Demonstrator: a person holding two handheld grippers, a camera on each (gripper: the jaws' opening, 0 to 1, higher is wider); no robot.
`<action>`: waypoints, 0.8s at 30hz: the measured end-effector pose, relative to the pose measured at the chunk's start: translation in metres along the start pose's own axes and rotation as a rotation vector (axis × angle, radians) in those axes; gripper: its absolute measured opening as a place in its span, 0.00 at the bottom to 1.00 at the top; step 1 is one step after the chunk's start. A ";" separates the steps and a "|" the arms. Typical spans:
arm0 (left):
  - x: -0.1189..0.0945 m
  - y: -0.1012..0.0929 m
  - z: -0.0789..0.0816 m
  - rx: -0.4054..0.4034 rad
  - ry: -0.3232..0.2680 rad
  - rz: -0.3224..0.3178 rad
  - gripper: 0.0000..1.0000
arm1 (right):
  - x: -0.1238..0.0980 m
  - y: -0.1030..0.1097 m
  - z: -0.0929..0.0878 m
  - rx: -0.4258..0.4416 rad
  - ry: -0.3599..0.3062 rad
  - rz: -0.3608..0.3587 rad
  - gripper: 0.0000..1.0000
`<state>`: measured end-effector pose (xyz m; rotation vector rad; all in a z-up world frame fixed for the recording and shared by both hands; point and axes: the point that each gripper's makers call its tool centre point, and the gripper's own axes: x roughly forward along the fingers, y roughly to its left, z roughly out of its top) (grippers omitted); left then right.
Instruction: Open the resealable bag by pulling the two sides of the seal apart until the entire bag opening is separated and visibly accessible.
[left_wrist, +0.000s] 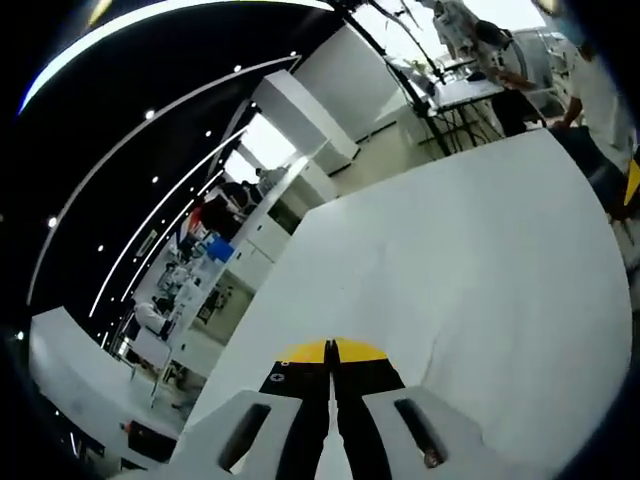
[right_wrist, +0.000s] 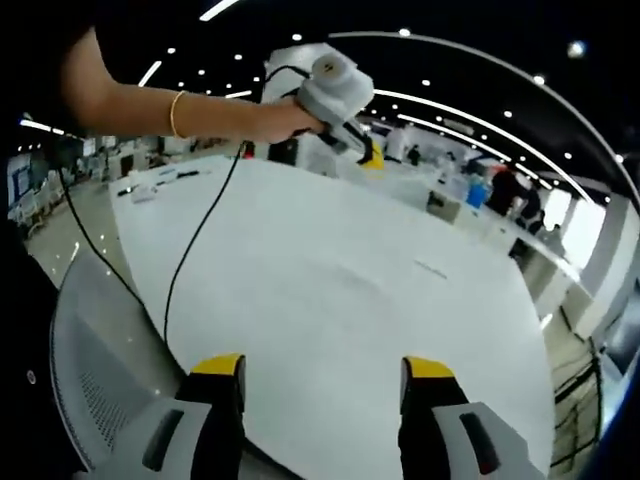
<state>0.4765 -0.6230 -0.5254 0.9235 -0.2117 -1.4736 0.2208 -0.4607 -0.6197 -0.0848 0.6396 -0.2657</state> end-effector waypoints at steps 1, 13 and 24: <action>0.007 0.006 0.003 0.010 -0.002 0.009 0.00 | 0.000 -0.001 -0.002 0.006 0.005 -0.005 0.61; 0.026 -0.007 0.008 0.136 -0.040 -0.005 0.00 | -0.006 -0.008 -0.010 0.070 0.018 -0.029 0.64; 0.007 -0.109 -0.044 0.150 -0.021 -0.202 0.00 | -0.006 -0.003 -0.014 0.084 0.041 -0.016 0.69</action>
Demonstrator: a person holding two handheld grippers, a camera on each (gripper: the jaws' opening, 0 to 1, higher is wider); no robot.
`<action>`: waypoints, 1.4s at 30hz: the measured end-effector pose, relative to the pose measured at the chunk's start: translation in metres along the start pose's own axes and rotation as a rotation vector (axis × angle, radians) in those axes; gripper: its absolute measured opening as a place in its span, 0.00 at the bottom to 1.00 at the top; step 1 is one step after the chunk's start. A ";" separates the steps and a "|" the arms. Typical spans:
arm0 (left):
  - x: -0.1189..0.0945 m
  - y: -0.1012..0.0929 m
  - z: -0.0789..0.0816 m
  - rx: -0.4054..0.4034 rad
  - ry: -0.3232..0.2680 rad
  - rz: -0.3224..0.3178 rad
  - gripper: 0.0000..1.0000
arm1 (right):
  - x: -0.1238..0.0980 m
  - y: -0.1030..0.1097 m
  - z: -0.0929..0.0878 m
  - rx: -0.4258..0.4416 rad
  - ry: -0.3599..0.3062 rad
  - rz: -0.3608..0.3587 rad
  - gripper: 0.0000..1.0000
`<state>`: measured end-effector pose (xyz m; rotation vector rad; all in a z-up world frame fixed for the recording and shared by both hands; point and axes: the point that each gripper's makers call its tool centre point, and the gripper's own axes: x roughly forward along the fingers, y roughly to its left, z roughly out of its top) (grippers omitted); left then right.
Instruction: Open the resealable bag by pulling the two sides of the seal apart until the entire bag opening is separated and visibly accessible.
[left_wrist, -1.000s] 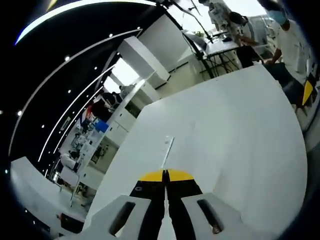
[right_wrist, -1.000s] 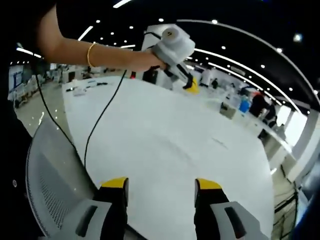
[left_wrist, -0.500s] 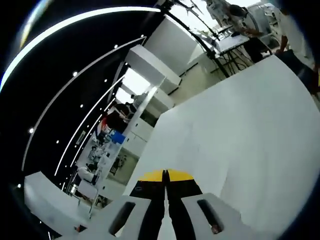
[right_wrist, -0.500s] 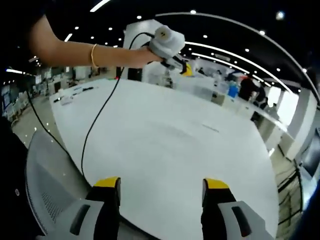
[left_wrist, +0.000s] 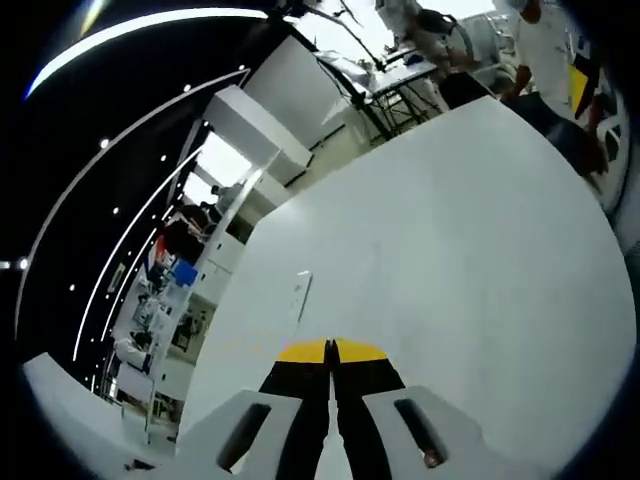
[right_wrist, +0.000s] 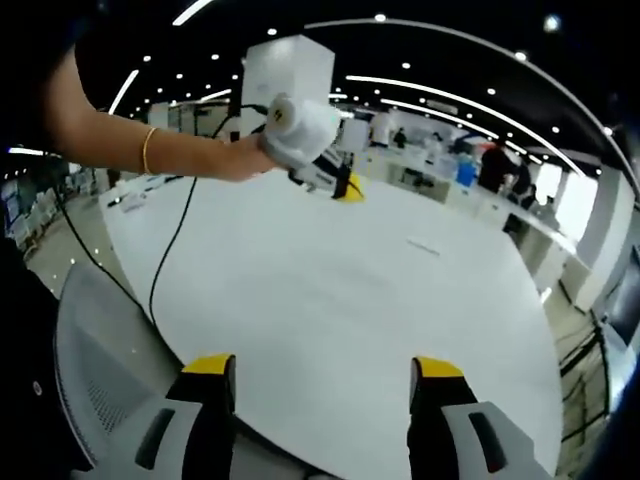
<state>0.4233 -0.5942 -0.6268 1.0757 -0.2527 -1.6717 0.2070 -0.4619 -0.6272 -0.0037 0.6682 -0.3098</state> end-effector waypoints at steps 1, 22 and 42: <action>0.000 -0.006 -0.003 -0.002 0.002 -0.012 0.00 | 0.000 0.001 0.000 0.001 0.001 0.002 0.69; 0.011 -0.103 -0.043 -0.080 0.063 -0.169 0.00 | 0.006 0.003 -0.015 0.034 0.047 0.013 0.69; 0.058 -0.090 -0.055 -0.138 0.092 -0.170 0.09 | 0.003 -0.005 -0.031 0.084 0.081 -0.015 0.69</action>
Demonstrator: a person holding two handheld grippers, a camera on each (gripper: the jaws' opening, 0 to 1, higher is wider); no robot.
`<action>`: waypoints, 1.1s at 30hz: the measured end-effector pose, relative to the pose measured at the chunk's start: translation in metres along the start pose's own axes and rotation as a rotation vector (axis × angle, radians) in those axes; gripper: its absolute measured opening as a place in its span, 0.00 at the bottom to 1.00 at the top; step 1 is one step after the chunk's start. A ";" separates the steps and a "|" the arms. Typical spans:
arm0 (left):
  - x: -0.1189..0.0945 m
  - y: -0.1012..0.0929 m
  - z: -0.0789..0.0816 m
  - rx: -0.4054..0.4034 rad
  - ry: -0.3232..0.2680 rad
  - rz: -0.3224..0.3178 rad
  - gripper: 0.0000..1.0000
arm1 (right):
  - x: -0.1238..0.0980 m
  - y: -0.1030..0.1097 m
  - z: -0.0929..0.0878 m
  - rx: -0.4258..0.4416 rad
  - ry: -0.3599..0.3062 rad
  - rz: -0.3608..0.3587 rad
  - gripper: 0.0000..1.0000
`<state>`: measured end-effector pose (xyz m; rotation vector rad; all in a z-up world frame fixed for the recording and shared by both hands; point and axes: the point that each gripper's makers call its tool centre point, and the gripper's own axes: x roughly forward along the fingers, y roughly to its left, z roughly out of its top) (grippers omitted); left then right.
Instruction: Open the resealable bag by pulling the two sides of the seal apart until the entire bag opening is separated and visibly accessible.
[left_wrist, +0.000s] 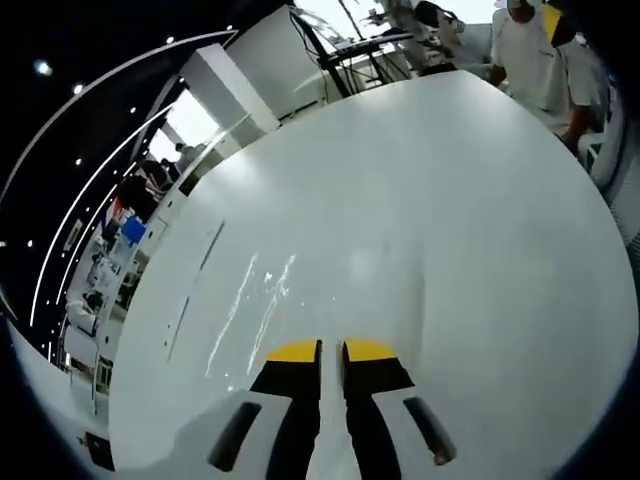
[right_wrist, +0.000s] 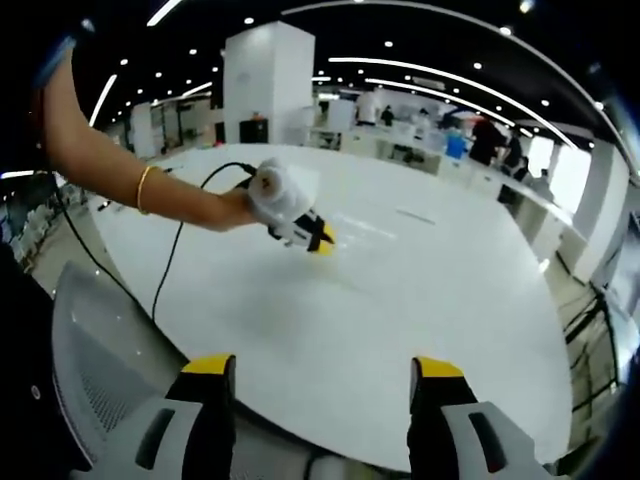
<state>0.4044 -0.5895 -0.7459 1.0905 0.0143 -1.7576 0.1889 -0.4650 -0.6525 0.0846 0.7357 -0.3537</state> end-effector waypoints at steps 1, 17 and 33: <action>0.000 0.001 0.002 -0.001 -0.006 -0.002 0.11 | 0.000 0.000 -0.001 0.000 0.001 -0.001 0.69; -0.030 -0.028 0.010 0.027 -0.022 -0.089 0.49 | 0.001 0.003 -0.001 -0.008 0.003 0.008 0.71; -0.136 -0.032 0.017 -0.126 -0.178 0.005 0.79 | -0.005 0.015 0.005 -0.031 -0.040 0.019 0.72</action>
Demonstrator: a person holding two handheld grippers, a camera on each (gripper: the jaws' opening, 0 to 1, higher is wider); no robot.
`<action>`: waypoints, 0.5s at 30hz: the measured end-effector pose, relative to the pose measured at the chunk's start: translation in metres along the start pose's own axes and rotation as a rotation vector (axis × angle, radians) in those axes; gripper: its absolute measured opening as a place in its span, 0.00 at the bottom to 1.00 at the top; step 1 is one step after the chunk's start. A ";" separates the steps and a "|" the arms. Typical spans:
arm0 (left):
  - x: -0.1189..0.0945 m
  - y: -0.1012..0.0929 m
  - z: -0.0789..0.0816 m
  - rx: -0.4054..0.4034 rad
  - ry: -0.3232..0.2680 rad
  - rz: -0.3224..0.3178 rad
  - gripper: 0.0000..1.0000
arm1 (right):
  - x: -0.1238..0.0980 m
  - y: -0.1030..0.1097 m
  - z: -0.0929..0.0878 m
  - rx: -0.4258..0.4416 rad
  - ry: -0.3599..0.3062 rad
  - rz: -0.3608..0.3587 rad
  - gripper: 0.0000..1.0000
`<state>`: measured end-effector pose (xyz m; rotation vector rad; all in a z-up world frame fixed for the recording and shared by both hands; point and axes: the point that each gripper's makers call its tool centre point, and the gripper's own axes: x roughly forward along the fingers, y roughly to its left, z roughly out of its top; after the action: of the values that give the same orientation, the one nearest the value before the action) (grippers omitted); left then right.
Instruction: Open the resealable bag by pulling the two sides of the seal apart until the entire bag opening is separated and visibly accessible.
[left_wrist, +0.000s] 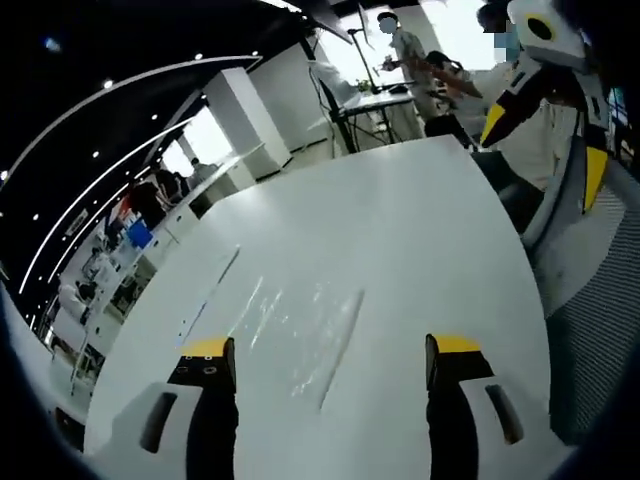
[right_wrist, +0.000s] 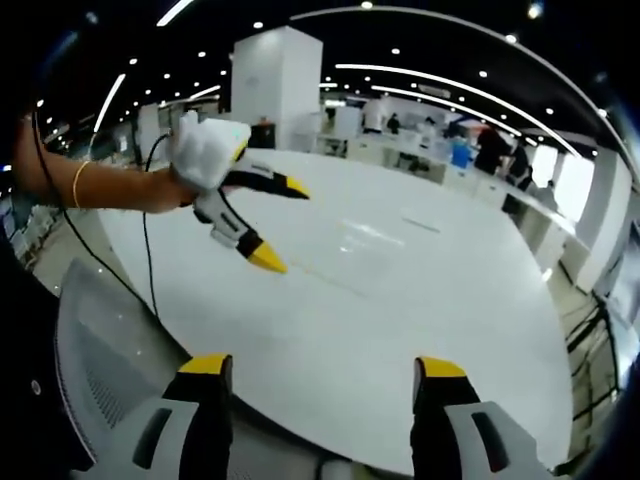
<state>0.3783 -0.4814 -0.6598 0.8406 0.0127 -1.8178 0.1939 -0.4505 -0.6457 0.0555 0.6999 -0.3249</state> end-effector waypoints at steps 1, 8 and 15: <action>-0.008 -0.001 -0.001 0.003 0.006 0.007 0.81 | 0.000 0.001 0.000 -0.001 -0.003 0.002 0.72; -0.060 0.004 0.019 -0.144 -0.120 0.111 0.95 | -0.002 0.009 0.001 0.012 -0.022 0.012 0.73; -0.114 -0.007 0.020 -0.260 -0.221 0.167 1.00 | -0.003 0.016 -0.002 0.048 -0.038 0.015 0.76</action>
<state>0.3808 -0.3926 -0.5851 0.4430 0.0349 -1.6973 0.1952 -0.4338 -0.6461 0.0998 0.6539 -0.3281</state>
